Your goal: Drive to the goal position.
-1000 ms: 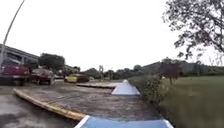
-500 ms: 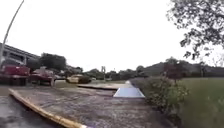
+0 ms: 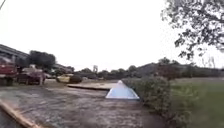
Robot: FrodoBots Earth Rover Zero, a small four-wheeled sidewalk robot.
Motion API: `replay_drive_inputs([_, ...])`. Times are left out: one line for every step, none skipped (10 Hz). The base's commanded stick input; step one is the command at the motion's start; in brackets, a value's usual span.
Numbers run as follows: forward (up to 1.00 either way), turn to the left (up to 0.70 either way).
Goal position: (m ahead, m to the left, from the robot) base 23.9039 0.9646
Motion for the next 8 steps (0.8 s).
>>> replay_drive_inputs([0.50,0.00])
replay_drive_inputs([0.50,0.00])
replay_drive_inputs([0.50,0.00])
replay_drive_inputs([0.50,0.00])
replay_drive_inputs([0.50,0.00])
replay_drive_inputs([0.50,0.00])
replay_drive_inputs([0.50,0.00])
replay_drive_inputs([0.50,0.00])
